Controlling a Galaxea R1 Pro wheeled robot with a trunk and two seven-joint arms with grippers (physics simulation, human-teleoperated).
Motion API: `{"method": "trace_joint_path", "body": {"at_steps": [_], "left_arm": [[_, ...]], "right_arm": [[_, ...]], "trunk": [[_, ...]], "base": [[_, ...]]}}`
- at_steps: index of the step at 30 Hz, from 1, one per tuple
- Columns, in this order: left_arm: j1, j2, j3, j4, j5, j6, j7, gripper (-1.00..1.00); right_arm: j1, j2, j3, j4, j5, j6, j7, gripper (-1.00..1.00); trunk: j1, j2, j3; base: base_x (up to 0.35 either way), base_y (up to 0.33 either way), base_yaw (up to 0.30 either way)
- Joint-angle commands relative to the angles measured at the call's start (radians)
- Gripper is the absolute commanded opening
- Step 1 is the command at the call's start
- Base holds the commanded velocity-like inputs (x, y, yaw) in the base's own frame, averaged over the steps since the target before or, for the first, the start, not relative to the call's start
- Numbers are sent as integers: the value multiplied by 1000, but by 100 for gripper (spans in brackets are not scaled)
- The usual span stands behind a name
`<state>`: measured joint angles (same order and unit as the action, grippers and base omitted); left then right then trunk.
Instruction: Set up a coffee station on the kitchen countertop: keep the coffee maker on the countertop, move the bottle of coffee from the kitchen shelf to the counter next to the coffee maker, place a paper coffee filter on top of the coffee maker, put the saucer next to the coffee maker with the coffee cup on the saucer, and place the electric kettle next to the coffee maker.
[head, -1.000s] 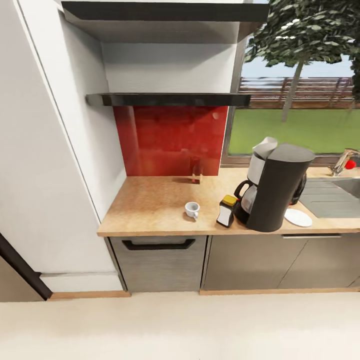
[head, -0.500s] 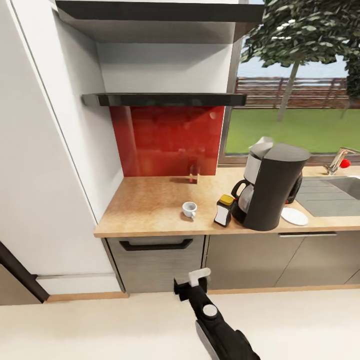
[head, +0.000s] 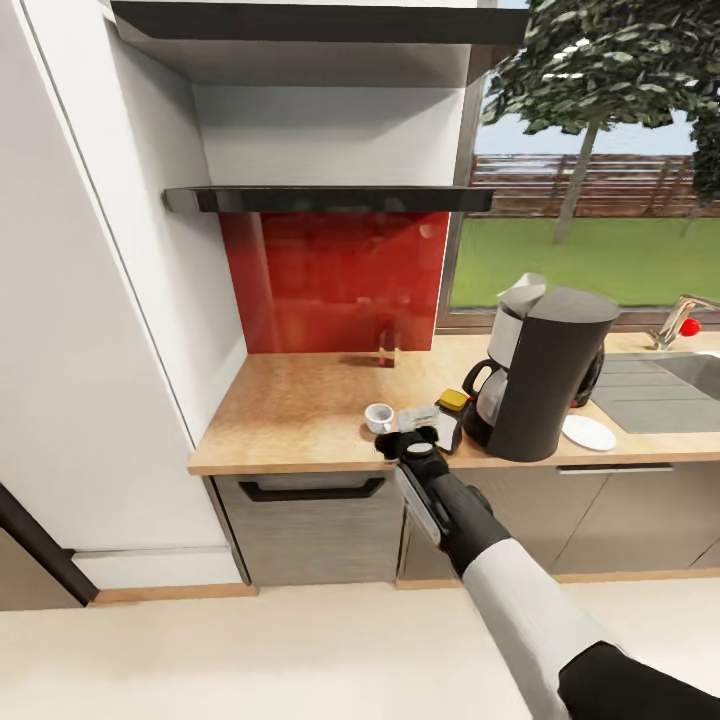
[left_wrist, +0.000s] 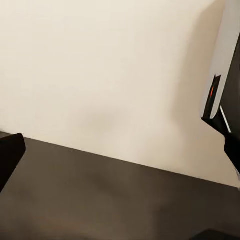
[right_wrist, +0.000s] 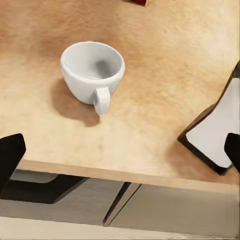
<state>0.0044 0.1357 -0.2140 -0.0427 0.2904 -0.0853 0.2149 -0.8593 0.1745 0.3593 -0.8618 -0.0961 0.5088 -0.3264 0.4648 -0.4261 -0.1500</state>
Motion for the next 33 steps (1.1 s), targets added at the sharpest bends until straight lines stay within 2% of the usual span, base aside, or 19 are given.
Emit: {"method": "trace_joint_path", "body": {"at_steps": [1, 4, 8, 13, 24, 33], "left_arm": [[0, 1, -8, -2, 10, 0, 0, 100], [0, 2, -8, -1, 10, 2, -3, 100], [0, 2, -9, -2, 10, 4, -4, 100], [0, 2, -10, -2, 10, 3, -5, 100], [0, 6, -8, 1, 10, 4, -5, 100], [0, 7, -9, 1, 10, 4, -5, 100]], "right_arm": [[-69, 0, -3, 3, -11, 101, -11, 100], [-130, 0, -5, 6, -10, 191, -13, 100], [-153, 0, -6, 6, -10, 230, -14, 100], [-157, 0, -5, 6, -8, 239, -14, 100], [-158, 0, -2, 8, -8, 240, -14, 100], [-158, 0, -3, 9, -8, 240, -13, 100]], "trunk": [[1, -2, -2], [1, -2, -2], [1, -2, -2], [1, -2, -2], [1, -2, -2], [1, -2, -2]], "base": [[0, 0, 0], [20, 0, 0], [140, 0, 0], [283, 0, 0], [39, 0, 0], [186, 0, 0]]}}
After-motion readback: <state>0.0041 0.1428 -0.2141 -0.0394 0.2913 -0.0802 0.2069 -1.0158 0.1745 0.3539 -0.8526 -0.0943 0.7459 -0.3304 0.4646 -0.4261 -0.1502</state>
